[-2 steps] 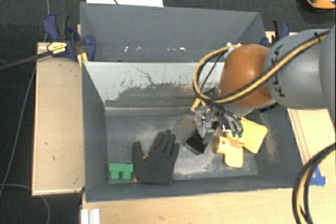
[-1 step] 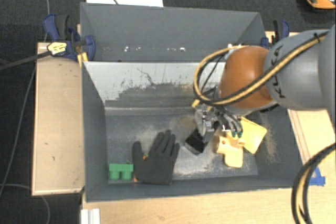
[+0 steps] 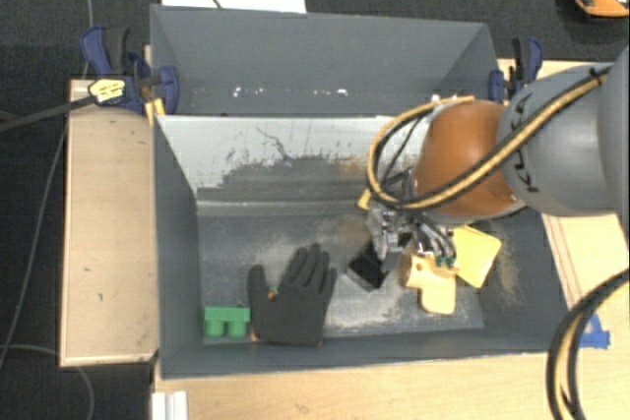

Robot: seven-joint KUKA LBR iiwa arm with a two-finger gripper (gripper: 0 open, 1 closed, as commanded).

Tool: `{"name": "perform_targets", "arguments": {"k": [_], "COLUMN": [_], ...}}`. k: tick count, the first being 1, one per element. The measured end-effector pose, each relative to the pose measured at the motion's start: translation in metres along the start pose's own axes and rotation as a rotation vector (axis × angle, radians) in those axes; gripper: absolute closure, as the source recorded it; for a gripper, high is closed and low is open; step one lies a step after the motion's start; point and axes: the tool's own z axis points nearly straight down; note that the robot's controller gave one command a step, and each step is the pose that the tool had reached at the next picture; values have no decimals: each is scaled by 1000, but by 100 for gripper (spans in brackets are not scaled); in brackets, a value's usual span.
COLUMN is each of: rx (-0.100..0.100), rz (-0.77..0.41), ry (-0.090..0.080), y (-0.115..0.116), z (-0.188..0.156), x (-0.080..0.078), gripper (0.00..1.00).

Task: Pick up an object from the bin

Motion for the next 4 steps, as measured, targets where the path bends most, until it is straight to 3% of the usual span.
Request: {"name": "perform_targets", "arguments": {"k": [1,2,4], "rx": [-4,-4,-3], "rz": [-2,24,25], "ry": [24,-4,-14], "y": [1,3,5], "z": [-2,-3,-2], "x": [-10,-11,-11], "gripper": [100,100,100]}}
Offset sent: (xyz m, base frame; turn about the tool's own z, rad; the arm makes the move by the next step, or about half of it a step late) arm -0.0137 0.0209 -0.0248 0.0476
